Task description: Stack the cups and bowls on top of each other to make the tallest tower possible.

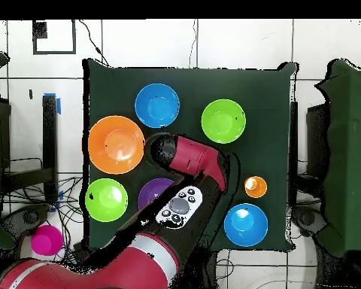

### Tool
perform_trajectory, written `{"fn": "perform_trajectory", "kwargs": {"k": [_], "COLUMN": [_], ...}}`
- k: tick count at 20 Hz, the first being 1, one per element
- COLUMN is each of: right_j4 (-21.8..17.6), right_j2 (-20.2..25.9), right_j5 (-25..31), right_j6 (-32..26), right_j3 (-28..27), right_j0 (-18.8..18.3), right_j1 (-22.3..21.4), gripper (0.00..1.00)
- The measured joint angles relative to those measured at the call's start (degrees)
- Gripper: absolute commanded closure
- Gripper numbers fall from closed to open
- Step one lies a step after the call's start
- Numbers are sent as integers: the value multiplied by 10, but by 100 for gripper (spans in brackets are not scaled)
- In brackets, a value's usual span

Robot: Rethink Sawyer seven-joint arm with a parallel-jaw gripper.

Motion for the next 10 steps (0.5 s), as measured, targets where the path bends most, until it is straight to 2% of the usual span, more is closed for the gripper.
{"fn": "perform_trajectory", "kwargs": {"k": [10], "right_j4": [0], "right_j2": [0], "right_j5": [30], "right_j6": [0], "right_j3": [0], "right_j0": [2], "right_j1": [-23], "gripper": [0]}}
